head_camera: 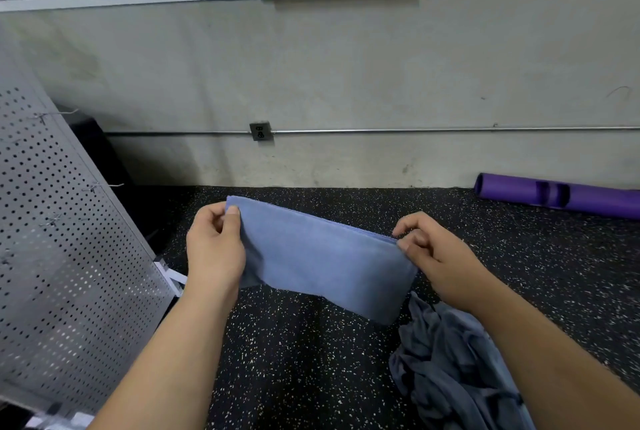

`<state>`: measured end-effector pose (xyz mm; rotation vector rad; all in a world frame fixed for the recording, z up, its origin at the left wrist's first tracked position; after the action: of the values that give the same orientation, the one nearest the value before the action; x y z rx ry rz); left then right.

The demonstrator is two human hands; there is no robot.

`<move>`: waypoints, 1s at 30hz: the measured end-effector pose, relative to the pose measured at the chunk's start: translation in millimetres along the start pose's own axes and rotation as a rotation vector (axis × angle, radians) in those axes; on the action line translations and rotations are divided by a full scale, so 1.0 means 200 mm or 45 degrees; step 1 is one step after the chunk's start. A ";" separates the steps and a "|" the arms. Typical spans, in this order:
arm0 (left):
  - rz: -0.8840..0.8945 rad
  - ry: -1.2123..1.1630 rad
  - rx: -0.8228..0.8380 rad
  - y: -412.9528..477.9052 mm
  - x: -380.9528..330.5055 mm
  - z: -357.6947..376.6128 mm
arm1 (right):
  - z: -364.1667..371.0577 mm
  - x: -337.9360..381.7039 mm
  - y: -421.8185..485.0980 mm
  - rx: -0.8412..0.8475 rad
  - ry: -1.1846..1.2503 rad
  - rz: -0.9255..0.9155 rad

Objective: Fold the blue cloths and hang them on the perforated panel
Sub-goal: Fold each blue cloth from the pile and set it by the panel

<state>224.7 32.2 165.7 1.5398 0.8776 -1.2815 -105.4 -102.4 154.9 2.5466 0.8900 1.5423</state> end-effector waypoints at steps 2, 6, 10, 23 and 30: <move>-0.015 0.014 -0.004 0.01 0.00 0.00 | 0.00 0.01 0.00 0.026 0.048 0.001; -0.051 -0.020 -0.002 0.02 0.02 -0.01 | -0.01 0.06 0.00 0.111 0.190 0.056; -0.081 -0.040 -0.016 0.04 0.03 -0.03 | -0.01 0.08 -0.03 0.288 0.309 0.195; 0.032 0.003 0.061 0.02 0.01 -0.03 | -0.05 -0.01 -0.01 0.062 -0.093 0.026; 0.127 0.023 0.110 0.02 -0.02 -0.05 | -0.03 0.01 -0.03 0.209 -0.125 0.077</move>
<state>230.6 41.0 171.1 1.6445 0.7560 -1.2492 -112.3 -99.0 157.6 2.7596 0.9744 1.3991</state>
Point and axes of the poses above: each hand's wrist, its own y-axis towards the middle knuckle, its own z-axis out of the palm, x = y × z, the point moved 5 cm from there along y, towards the middle knuckle, and after that the axes turned 10 degrees about -x, right-handed, at the moved point
